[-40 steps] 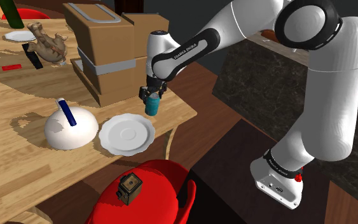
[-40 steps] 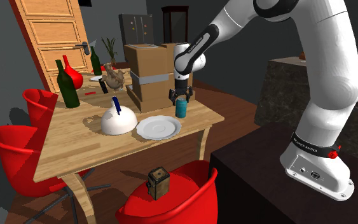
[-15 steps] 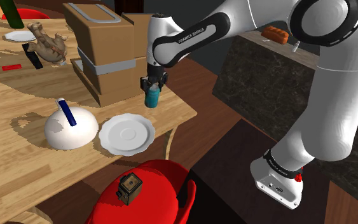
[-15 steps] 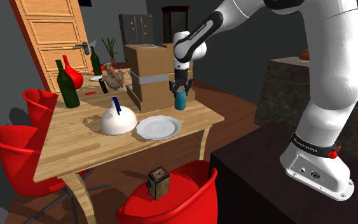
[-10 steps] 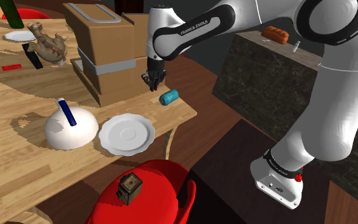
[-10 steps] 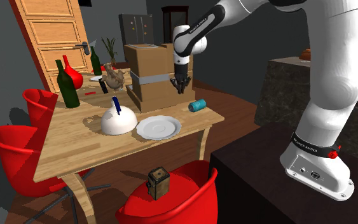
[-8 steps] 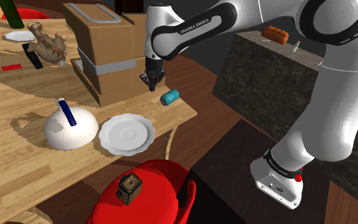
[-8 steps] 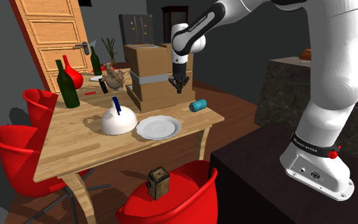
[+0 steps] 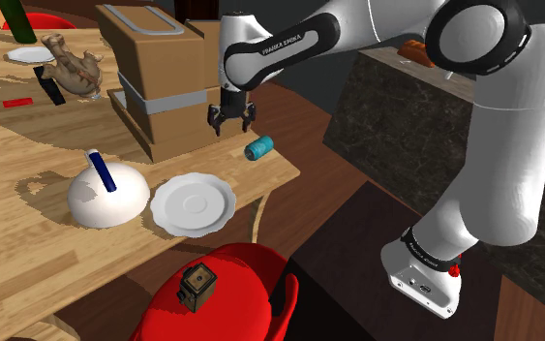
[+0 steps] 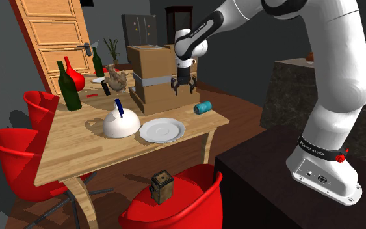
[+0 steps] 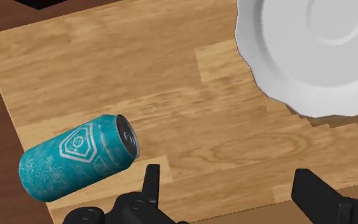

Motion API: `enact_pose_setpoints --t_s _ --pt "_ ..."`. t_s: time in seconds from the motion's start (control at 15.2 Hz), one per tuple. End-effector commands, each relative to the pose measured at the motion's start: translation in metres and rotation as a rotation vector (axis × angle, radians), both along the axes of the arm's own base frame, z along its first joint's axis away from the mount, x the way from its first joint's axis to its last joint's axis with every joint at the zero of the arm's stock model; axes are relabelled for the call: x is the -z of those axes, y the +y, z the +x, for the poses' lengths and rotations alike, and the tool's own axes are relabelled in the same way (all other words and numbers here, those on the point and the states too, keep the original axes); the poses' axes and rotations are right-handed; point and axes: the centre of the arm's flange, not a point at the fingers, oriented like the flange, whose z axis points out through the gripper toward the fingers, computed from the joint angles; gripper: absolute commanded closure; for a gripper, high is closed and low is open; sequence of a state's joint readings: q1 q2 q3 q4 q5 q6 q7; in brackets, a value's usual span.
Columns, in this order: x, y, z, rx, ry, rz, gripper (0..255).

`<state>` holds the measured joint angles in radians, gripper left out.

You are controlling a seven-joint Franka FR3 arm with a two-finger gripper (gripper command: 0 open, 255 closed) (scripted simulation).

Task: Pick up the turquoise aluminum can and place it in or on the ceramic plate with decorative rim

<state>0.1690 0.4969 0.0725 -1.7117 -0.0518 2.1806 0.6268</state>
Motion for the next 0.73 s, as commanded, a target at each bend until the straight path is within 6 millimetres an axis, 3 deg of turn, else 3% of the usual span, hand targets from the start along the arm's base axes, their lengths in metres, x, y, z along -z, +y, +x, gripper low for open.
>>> enact_pose_setpoints --t_s 0.0,0.33,0.66 --pt "0.011 -0.018 0.013 0.153 0.013 -0.011 0" --pt "0.041 -0.076 0.032 0.520 0.045 -0.035 0" --pt "0.069 -0.136 0.029 0.887 0.078 -0.059 0"
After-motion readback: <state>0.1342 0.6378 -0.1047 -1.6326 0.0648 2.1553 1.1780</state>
